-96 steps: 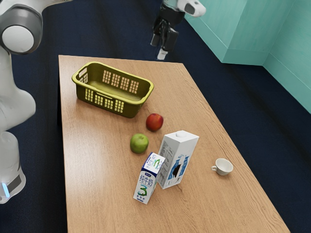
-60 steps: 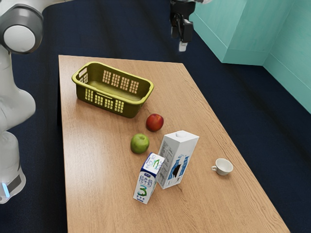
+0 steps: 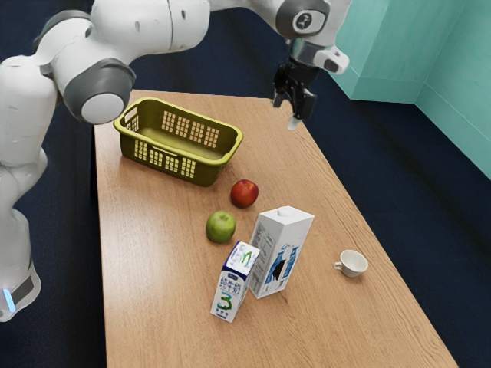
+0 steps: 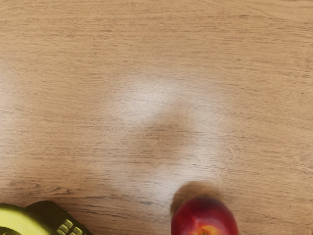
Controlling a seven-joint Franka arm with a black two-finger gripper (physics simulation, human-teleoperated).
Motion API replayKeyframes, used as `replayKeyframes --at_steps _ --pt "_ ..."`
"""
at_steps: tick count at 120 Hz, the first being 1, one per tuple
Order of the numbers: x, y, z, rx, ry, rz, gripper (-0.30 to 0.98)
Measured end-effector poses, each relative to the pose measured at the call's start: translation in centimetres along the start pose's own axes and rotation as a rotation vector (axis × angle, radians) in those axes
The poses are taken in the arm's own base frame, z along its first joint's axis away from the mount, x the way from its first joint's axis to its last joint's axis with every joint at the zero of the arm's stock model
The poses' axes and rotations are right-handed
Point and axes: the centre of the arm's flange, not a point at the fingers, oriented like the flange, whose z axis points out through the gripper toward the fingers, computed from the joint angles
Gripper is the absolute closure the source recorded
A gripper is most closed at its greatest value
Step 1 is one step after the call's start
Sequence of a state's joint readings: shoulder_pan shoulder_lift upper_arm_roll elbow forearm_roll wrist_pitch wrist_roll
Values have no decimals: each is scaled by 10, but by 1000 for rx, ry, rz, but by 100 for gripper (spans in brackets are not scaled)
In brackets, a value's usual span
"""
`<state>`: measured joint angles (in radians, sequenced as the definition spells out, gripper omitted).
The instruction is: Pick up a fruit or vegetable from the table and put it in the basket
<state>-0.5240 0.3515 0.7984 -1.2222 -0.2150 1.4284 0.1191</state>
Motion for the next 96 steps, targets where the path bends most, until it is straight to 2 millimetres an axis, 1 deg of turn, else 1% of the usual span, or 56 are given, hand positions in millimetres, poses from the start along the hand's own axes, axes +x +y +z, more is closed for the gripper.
replayKeyframes --at_steps 2,6,15,22,26,32,38,44,60,64,68,70,73,79,83,87,96 --pt "1 5 6 -11 -8 10 2" --pt "-6 22 18 -50 -26 47 2" --pt "-32 69 38 -128 -71 144 2" --pt "-52 102 57 -155 -109 204 2" --pt "-64 117 60 -172 -116 237 2" --pt "-75 132 59 -176 -113 272 2" --pt "-81 140 70 -165 -129 285 2" --pt "-82 140 76 -148 -136 283 2" --pt "-81 132 82 -114 -149 258 2" --pt "-83 132 84 -108 -164 258 2" --pt "-86 137 85 -98 -178 265 2" --pt "-89 141 83 -88 -180 276 2" --pt "-92 147 75 -73 -174 294 2" --pt "-95 154 22 -52 -93 324 2" --pt "-98 151 -1 -36 -65 325 2" --pt "-99 145 -13 -21 -56 314 2" --pt "-103 119 -28 -17 -58 288 2"
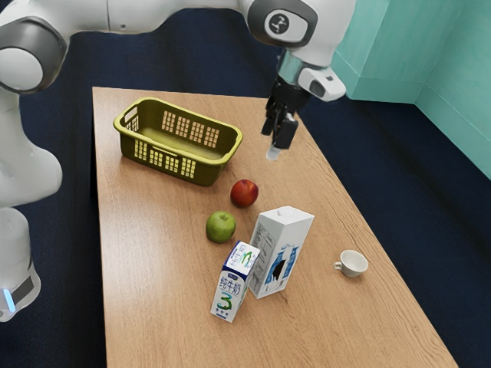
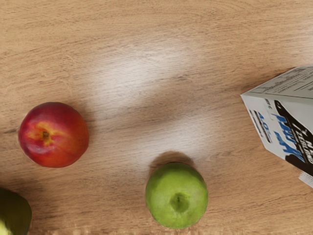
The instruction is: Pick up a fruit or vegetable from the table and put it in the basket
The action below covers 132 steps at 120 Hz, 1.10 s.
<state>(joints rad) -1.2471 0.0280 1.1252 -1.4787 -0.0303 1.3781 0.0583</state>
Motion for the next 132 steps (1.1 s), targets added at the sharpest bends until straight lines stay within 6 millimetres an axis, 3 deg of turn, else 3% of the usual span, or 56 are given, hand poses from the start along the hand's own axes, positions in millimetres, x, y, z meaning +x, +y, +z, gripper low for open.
replayKeyframes --at_steps 29,44,53,65,79,85,102,118,132 --pt "-30 -106 2 -26 -55 -150 2" --pt "-34 -130 9 -26 -80 -192 2" --pt "-28 -121 12 -27 -89 -172 2" --pt "-20 -81 11 -15 -90 -98 2" --pt "-26 -44 -4 3 -74 -24 2" --pt "-39 -35 -13 5 -59 -3 2" --pt "-74 -70 -26 26 -40 -97 2" --pt "-140 -50 -27 62 29 -95 2" --pt "-151 -48 -41 71 64 -93 2"
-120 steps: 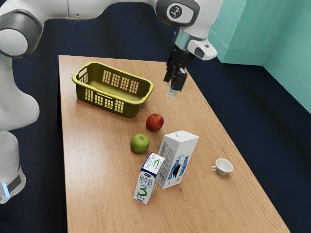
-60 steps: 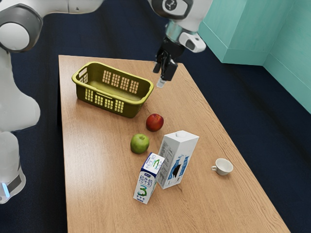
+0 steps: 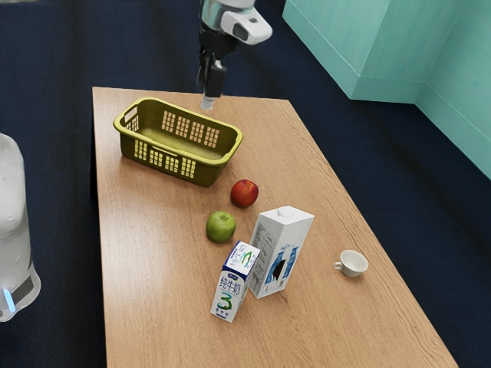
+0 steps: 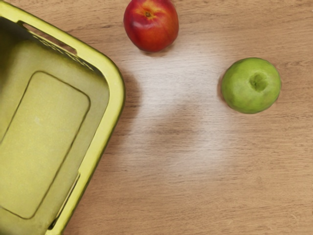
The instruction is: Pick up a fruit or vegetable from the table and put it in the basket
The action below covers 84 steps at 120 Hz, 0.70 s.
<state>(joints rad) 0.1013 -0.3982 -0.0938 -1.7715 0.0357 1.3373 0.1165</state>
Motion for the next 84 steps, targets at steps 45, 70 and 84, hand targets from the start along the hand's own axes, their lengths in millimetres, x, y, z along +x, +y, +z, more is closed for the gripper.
replayKeyframes --at_steps 45,70,84 --pt "29 53 93 -71 162 147 2" --pt "59 77 135 -83 101 206 2" --pt "57 79 144 -88 65 245 2"
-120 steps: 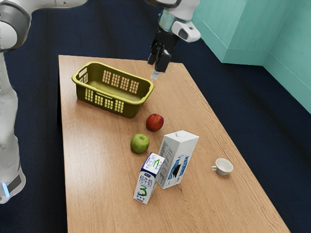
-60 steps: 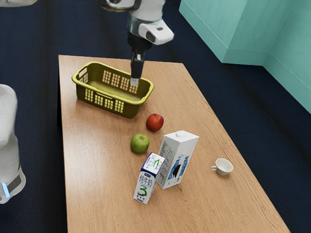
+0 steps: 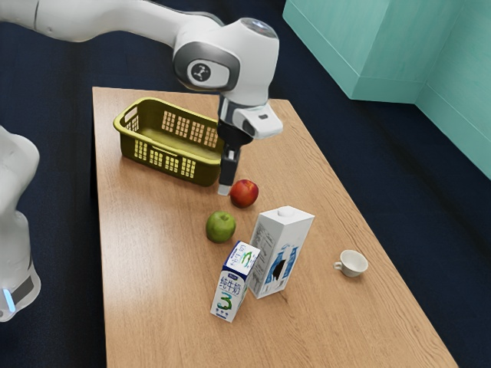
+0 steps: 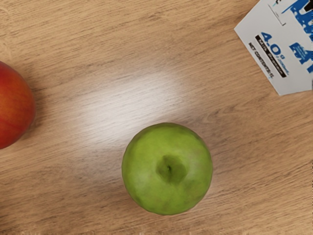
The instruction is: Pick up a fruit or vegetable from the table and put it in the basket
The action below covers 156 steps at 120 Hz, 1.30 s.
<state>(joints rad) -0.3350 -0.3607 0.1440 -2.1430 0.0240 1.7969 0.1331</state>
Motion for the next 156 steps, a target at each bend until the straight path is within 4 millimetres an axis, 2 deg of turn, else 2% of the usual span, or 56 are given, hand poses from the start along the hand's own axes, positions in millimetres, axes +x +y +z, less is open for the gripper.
replayKeyframes --at_steps 18,42,60,79,98,149,156 --pt "7 22 13 -20 -28 84 2" --pt "21 -7 54 -43 -106 19 2" --pt "28 6 61 -52 -99 28 2" --pt "34 0 76 -56 -121 0 2" --pt "38 2 89 -69 -137 -14 2" --pt "36 -2 130 -78 -188 -52 2" --pt "34 -5 131 -78 -192 -59 10"
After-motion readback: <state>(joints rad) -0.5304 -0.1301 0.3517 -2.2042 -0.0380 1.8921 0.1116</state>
